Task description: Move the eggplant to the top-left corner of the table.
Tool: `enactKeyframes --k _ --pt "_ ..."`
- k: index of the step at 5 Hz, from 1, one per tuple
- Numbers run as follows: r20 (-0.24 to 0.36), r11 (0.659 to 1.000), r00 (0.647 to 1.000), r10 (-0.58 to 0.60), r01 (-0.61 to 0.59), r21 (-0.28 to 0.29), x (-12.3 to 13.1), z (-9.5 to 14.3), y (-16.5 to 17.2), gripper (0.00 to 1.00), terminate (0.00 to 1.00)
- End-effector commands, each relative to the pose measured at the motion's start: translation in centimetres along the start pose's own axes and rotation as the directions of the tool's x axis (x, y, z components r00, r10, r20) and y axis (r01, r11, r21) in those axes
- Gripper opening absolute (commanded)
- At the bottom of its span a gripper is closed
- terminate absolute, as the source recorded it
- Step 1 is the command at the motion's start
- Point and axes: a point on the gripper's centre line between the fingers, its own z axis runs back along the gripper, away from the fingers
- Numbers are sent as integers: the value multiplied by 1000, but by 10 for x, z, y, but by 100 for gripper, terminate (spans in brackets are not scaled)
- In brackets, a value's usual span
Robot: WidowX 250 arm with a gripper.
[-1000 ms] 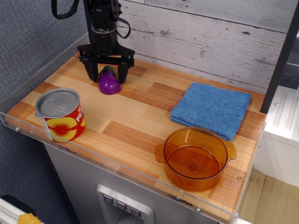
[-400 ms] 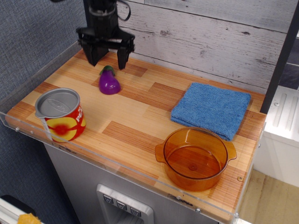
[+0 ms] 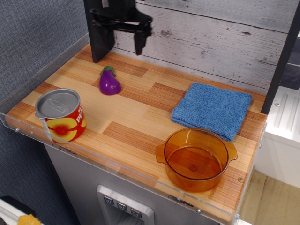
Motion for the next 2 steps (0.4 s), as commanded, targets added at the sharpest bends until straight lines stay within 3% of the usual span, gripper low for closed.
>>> enactKeyframes --k 1,2 --pt "88 995 991 -97 99 -25 -11 44 -22 100 0" --pt "88 995 991 -97 99 -25 -11 44 -22 100 100"
